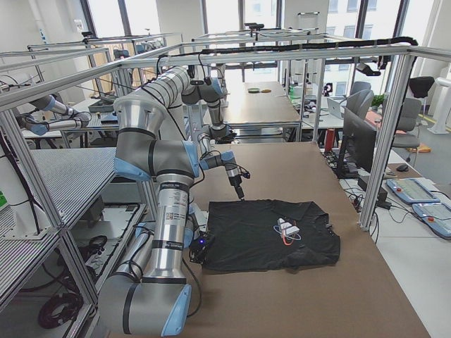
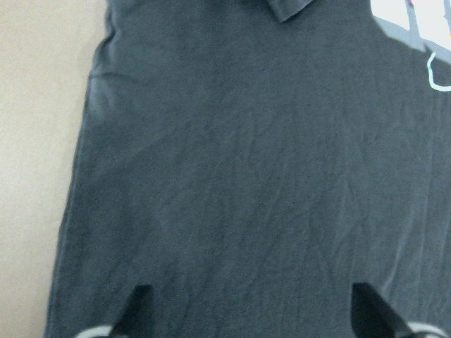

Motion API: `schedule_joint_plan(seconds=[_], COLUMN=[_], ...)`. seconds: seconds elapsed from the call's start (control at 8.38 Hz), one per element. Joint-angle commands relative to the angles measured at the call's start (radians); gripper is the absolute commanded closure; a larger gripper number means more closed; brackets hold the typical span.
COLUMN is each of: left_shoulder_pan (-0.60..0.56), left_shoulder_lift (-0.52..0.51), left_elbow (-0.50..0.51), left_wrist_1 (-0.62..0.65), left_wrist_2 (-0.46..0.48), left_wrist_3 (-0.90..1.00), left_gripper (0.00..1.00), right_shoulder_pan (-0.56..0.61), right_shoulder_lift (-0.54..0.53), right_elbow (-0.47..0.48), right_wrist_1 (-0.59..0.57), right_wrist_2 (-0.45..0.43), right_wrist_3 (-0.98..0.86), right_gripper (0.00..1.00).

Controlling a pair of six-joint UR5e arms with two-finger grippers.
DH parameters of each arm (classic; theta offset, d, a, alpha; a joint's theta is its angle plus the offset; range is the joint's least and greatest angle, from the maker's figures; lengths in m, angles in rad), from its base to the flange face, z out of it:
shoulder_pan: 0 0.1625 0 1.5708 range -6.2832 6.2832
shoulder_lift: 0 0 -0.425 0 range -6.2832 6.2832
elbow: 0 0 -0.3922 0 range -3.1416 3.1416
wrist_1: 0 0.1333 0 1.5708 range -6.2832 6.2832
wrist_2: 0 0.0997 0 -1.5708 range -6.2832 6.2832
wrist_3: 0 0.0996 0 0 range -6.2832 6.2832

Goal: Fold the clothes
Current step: 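Move both grippers down to the hem corners nearest the robot, then grasp the hem corners with the left and right grippers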

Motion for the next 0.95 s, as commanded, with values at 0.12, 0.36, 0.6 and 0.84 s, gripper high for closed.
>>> schedule_joint_plan(seconds=[0.12, 0.36, 0.6, 0.84], left_shoulder_pan=[0.309, 0.449, 0.517, 0.528], left_shoulder_lift=[0.240, 0.271, 0.263, 0.262], left_elbow=[-0.145, -0.149, -0.117, -0.110], left_wrist_1=[0.000, 0.001, 0.003, 0.003], left_wrist_2=[0.280, 0.390, 0.446, 0.447], left_wrist_3=[-0.201, -0.257, -0.289, -0.291], left_gripper=[0.00, 0.18, 0.36, 0.50], right_shoulder_pan=[-0.004, -0.003, -0.003, -0.004], right_shoulder_lift=[0.011, 0.019, 0.019, 0.021], right_elbow=[0.053, 0.070, 0.068, 0.070], right_wrist_1=[-0.005, -0.005, -0.007, -0.016], right_wrist_2=[0.010, 0.010, 0.010, 0.010], right_wrist_3=[0.001, 0.001, 0.001, 0.001], right_gripper=[1.00, 1.00, 1.00, 1.00])
